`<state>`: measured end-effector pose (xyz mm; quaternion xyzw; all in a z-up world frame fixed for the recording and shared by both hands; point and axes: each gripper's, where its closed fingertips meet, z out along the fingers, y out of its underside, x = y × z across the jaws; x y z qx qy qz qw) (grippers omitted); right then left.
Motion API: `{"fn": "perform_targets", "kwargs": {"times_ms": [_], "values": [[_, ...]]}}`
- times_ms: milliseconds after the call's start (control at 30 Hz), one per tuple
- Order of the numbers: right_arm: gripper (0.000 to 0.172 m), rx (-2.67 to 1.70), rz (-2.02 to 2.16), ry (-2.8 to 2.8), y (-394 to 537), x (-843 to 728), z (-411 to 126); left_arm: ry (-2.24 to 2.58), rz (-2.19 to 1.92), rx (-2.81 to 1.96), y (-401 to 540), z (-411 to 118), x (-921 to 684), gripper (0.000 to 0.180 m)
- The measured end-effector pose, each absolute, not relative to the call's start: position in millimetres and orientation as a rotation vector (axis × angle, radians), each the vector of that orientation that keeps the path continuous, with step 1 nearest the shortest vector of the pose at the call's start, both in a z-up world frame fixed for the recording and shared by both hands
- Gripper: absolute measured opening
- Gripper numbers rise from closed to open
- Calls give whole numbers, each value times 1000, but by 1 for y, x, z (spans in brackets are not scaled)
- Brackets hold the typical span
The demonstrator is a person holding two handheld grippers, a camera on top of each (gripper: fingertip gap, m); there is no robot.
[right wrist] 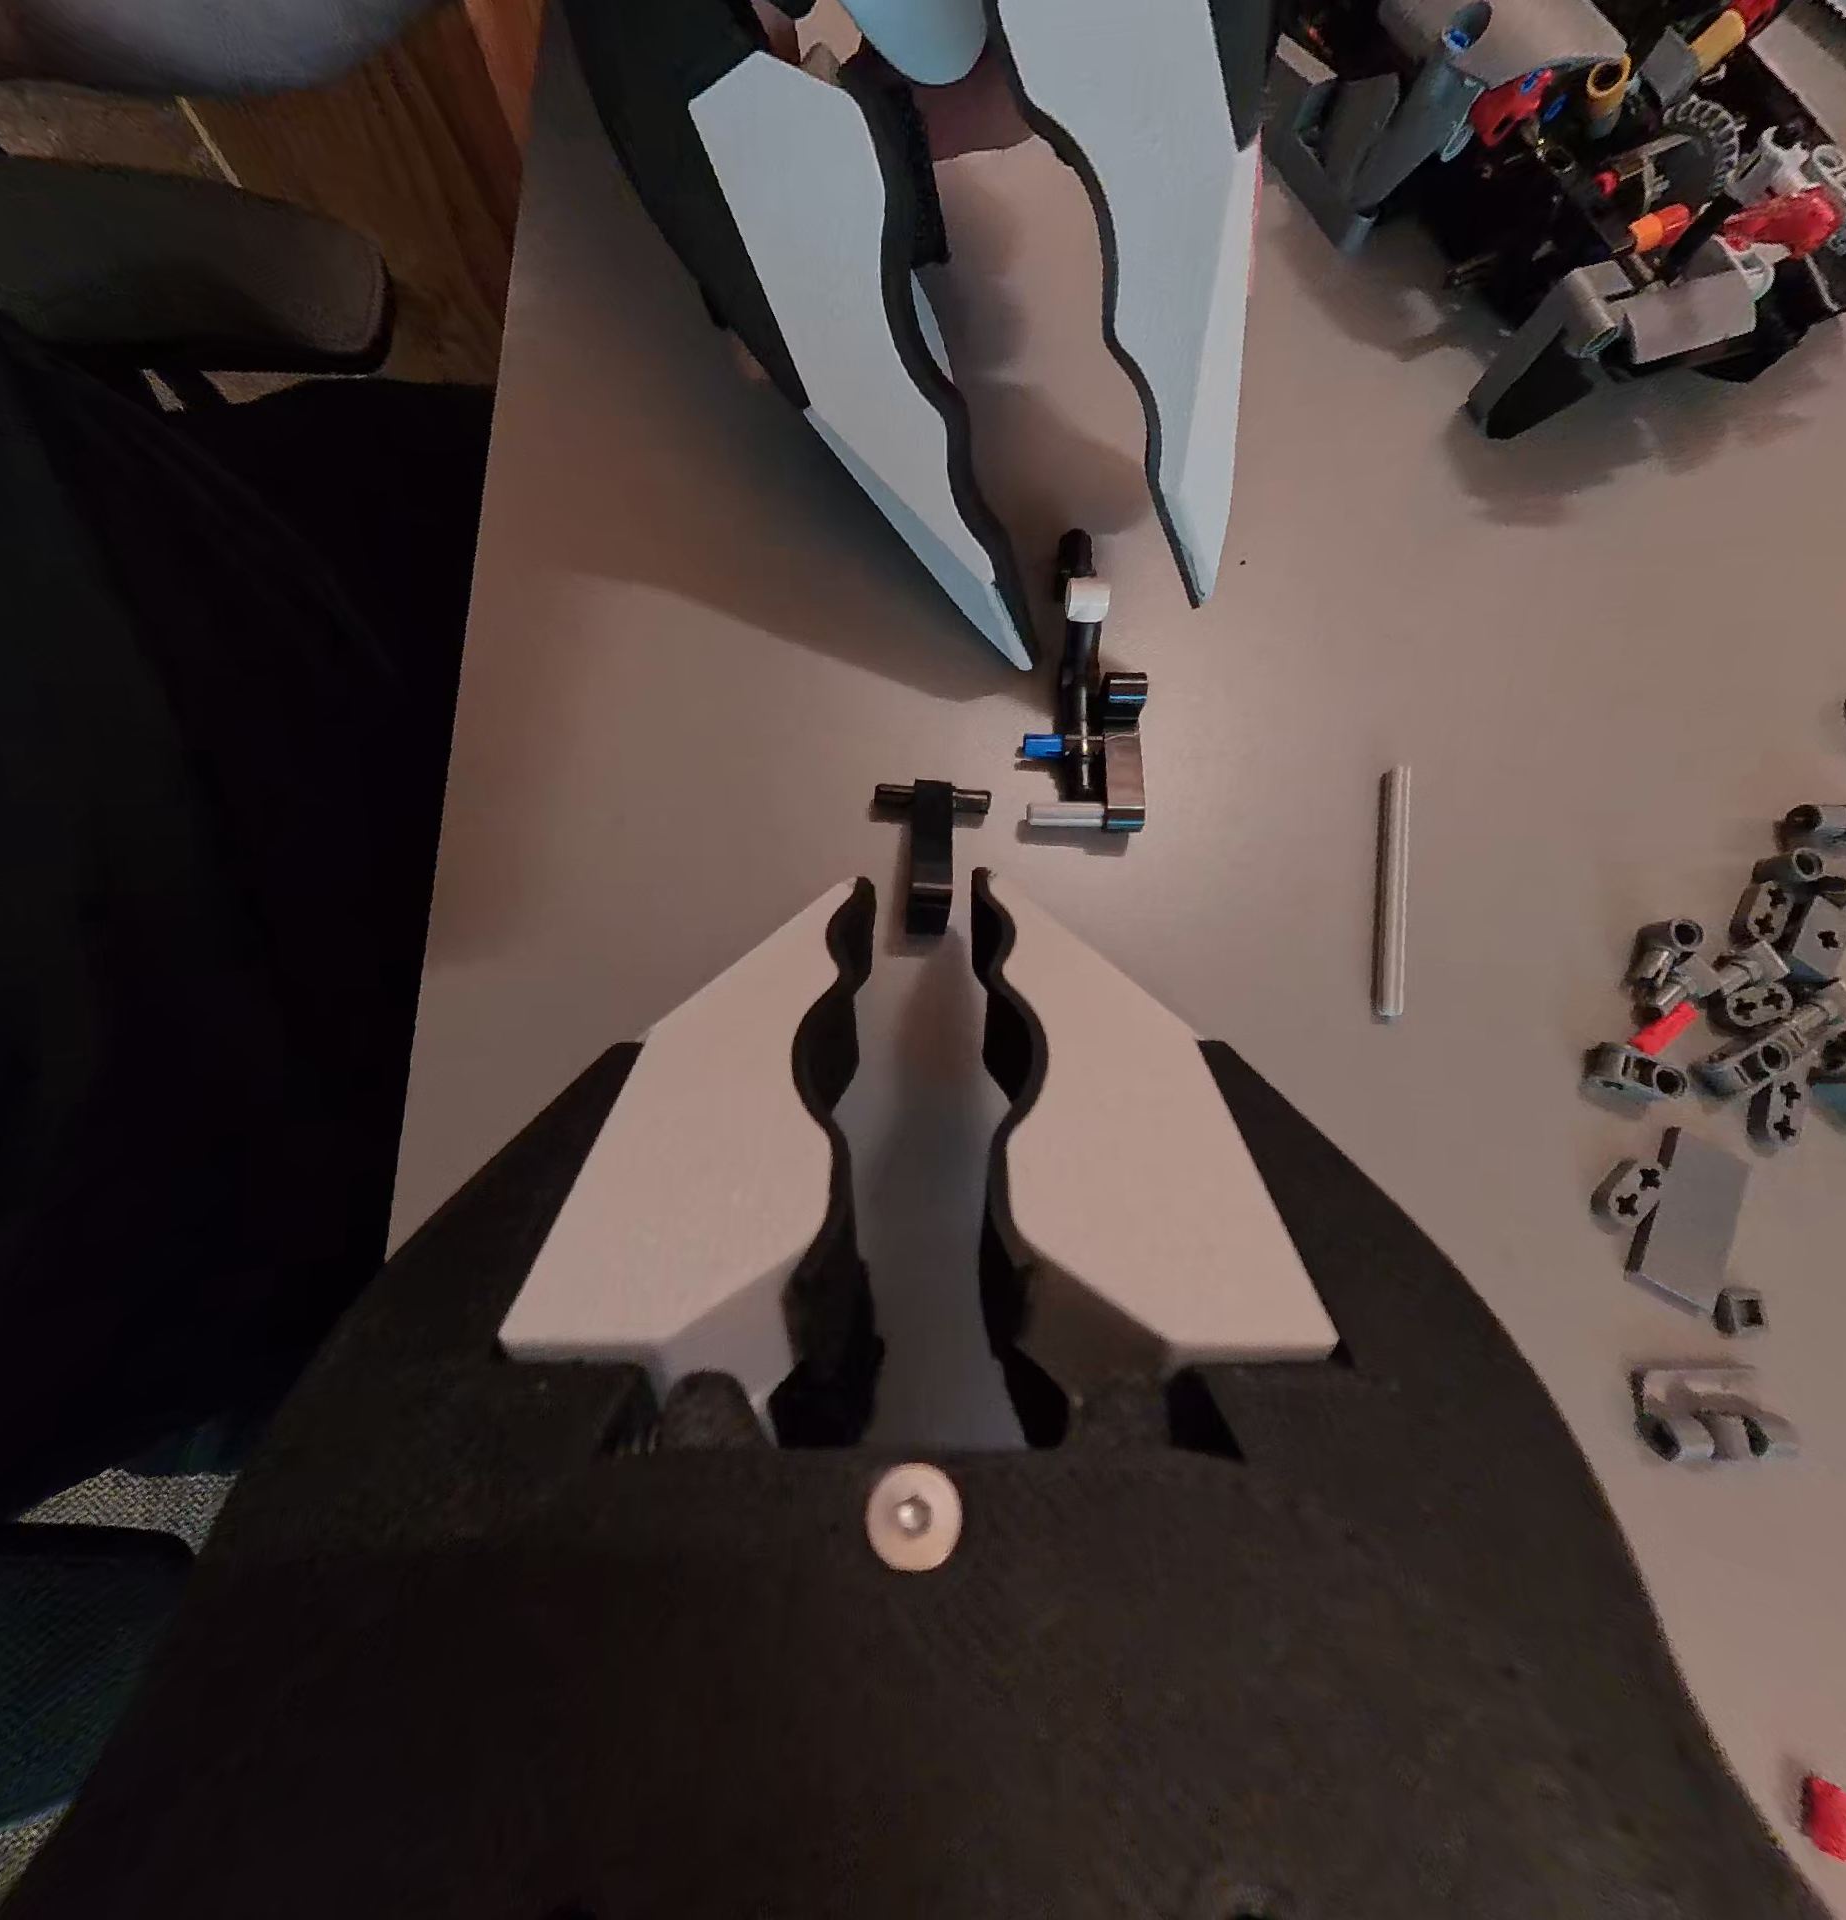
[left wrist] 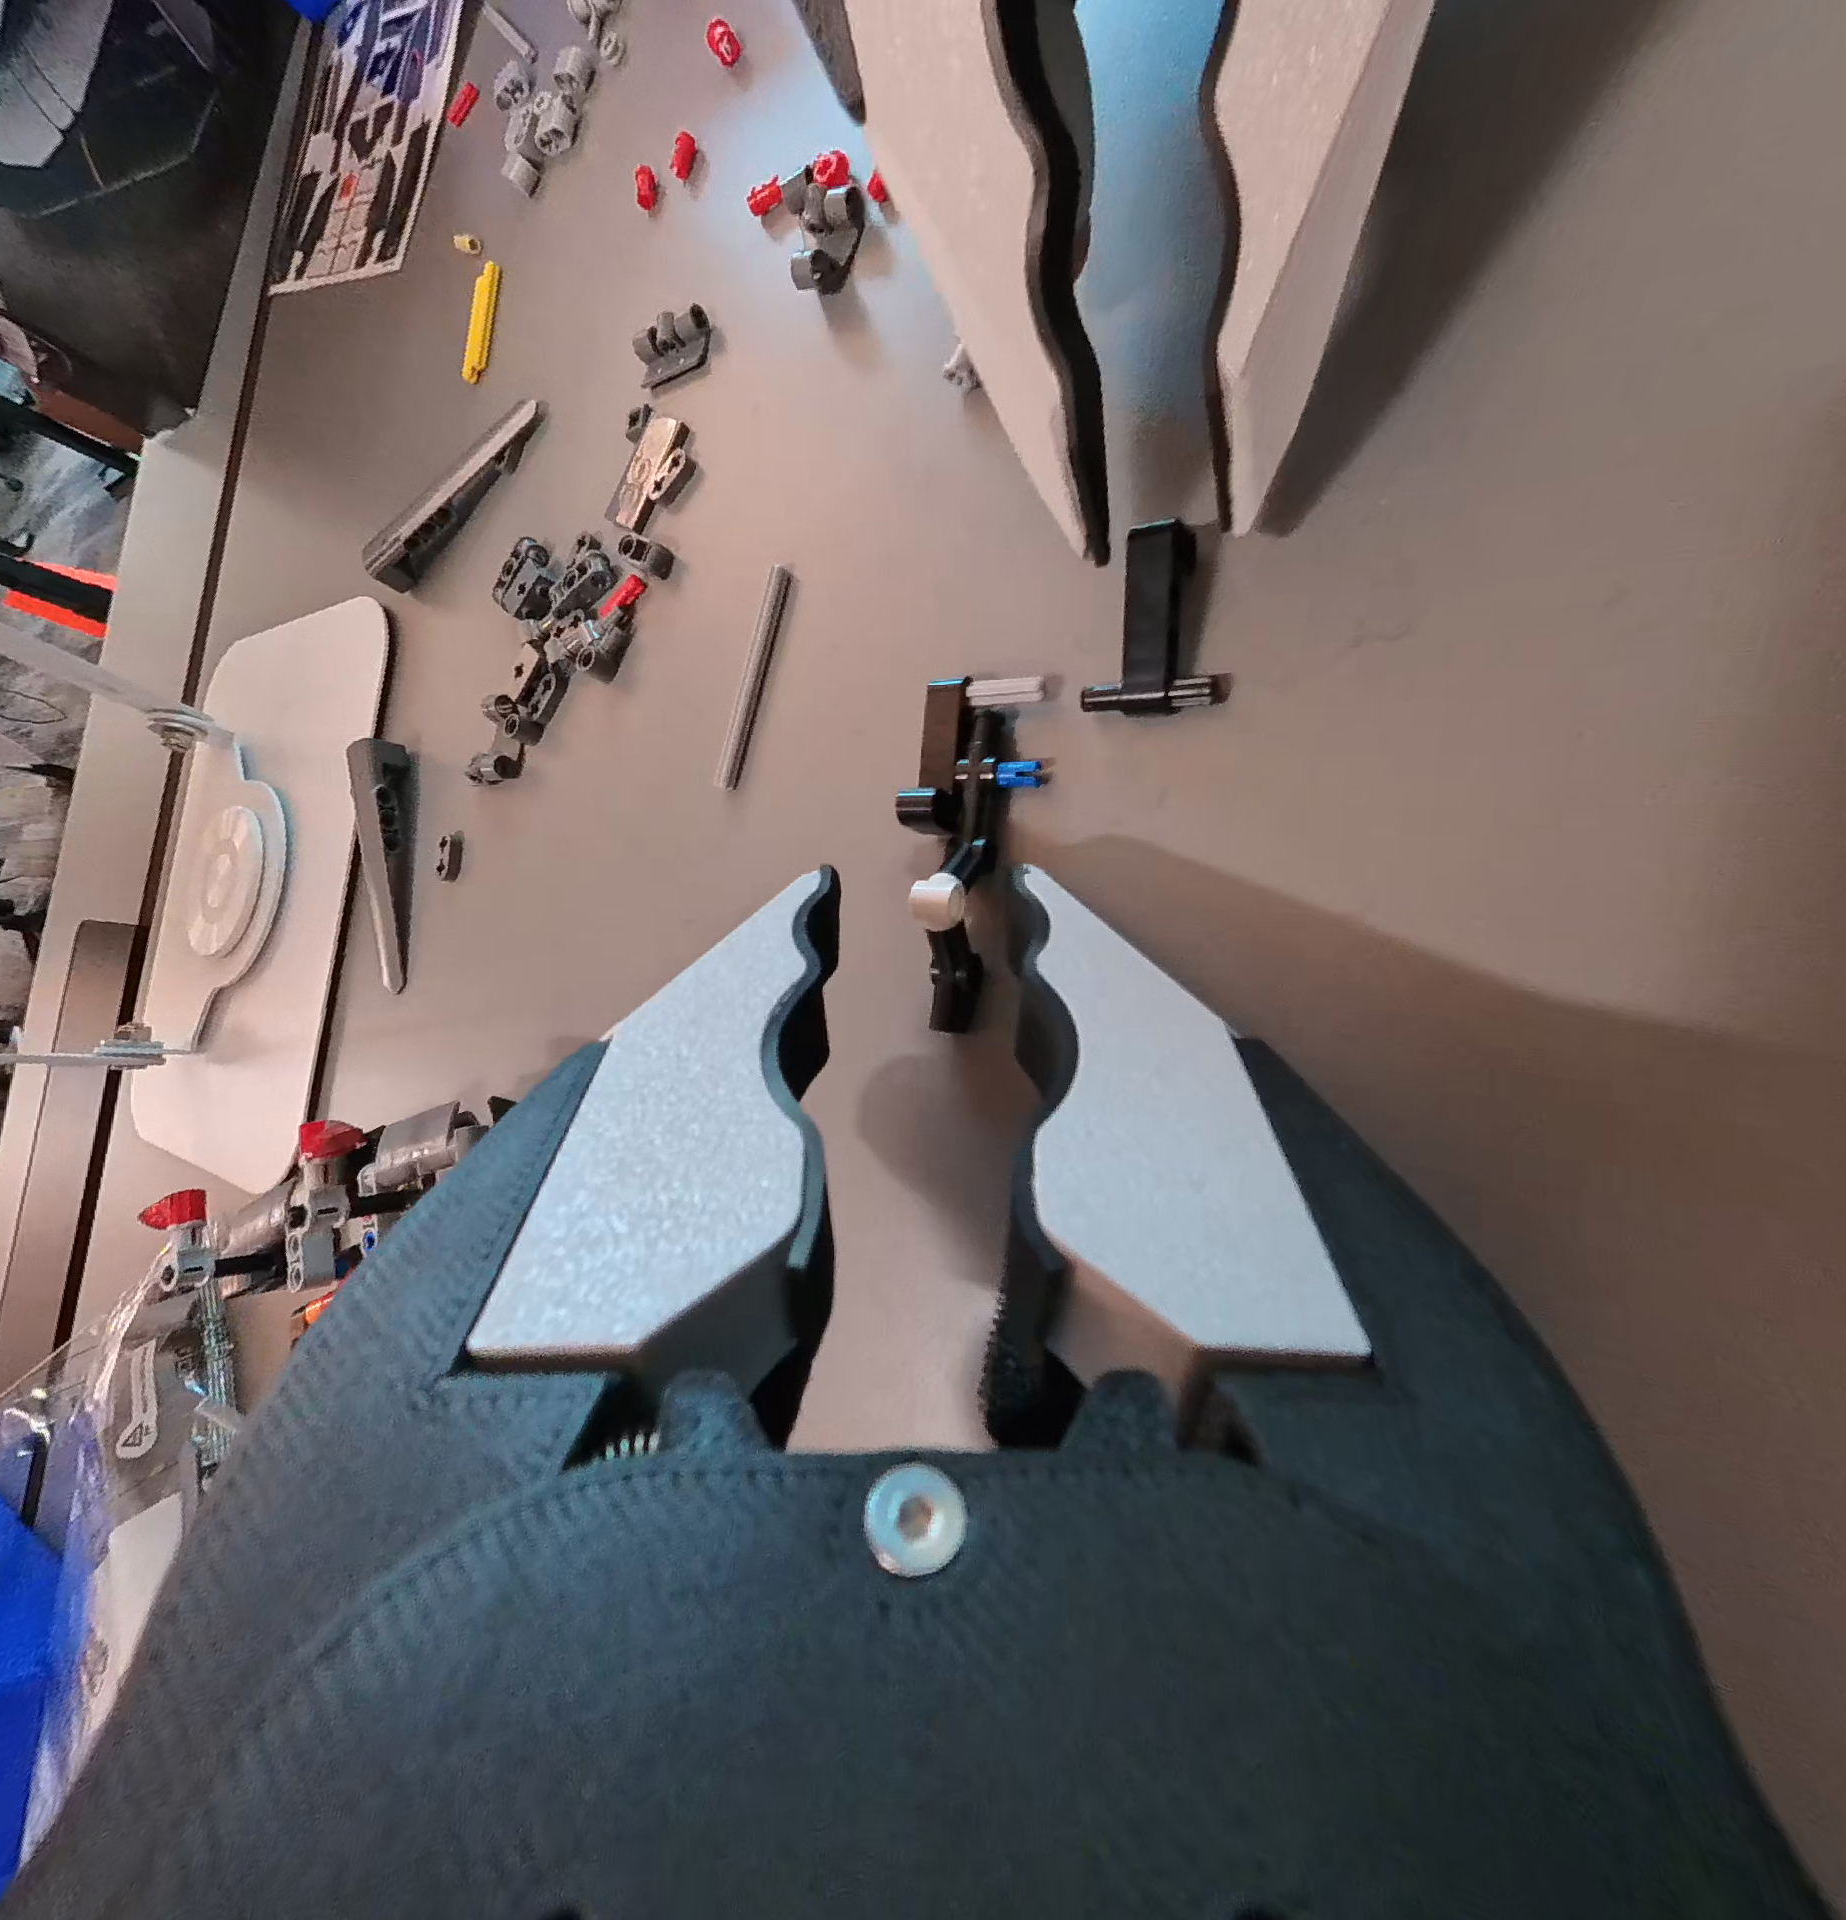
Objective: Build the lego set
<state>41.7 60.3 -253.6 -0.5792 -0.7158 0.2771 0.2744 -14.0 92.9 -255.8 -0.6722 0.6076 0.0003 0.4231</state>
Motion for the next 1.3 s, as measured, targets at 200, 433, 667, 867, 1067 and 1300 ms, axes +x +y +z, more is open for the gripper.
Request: {"fn": "perform_targets", "kwargs": {"times_ms": [200, 433, 667, 867, 1067, 1300], "values": [[5, -1553, 727, -1931, 63, 38, -257, 1528, -10, -1686, 94, -256, -13, 30], [5, -1549, 736, -1919, 64, 40, -256, 1557, -7, -1691, 95, -256, -12, 30], [5, -1544, 751, -1918, 64, 40, -256, 1562, -22, -1700, 95, -257, -11, 28], [5, -1543, 757, -1915, 63, 39, -256, 1572, -56, -1711, 94, -258, -11, 26], [5, -1542, 765, -1913, 63, 39, -256, 1573, -71, -1713, 96, -258, -11, 28], [5, -1538, 769, -1912, 63, 40, -256, 1575, -77, -1717, 96, -258, -11, 29]]}}
